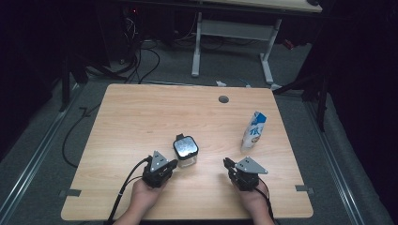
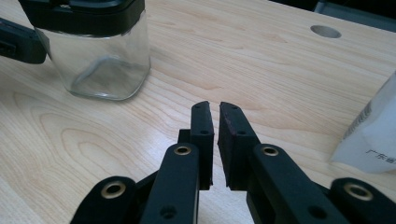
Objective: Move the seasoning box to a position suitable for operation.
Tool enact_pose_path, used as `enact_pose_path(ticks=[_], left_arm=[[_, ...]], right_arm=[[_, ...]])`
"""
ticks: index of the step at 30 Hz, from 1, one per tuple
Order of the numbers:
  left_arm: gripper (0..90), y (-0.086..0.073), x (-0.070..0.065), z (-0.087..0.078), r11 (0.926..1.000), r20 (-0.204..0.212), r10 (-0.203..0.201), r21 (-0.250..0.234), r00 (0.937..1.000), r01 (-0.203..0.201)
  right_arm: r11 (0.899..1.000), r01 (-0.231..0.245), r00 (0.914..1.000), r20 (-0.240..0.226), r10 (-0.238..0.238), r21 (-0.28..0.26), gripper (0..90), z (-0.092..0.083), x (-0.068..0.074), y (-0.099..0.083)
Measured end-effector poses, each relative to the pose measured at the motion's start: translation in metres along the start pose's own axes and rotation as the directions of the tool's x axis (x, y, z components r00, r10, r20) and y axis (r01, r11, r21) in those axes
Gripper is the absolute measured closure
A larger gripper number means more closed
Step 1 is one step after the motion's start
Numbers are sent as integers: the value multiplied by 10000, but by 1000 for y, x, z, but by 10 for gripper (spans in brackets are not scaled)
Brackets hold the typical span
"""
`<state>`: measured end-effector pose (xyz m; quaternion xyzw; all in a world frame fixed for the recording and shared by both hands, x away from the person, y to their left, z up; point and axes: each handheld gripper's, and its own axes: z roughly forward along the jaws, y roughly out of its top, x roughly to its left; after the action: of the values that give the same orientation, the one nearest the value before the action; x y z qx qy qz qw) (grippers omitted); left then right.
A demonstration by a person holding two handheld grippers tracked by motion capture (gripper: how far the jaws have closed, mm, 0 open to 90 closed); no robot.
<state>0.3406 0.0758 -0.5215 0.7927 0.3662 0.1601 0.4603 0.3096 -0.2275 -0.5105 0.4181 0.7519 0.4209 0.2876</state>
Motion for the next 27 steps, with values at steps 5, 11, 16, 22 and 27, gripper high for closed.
enact_pose_path(ticks=[5,11,16,22,27], left_arm=[[830,4,-9,-1,9996,321,287,-88,9991,-284],[760,14,14,-21,9990,-65,102,-439,9999,-105],[791,25,32,-28,9976,-166,-156,-673,9997,144],[812,47,42,-22,9943,-261,98,-1059,9996,-125],[782,63,47,-9,9955,-429,57,-939,9991,-97]], right_arm=[[10000,-62,10000,38,62,61,818,1,-2,-1],[9993,-94,10000,17,94,348,804,7,0,-4],[9986,-181,9998,-84,185,496,805,9,2,-3],[9978,-153,9995,-270,170,639,845,11,3,-5],[9970,-36,9984,-557,80,773,836,13,3,-5]])
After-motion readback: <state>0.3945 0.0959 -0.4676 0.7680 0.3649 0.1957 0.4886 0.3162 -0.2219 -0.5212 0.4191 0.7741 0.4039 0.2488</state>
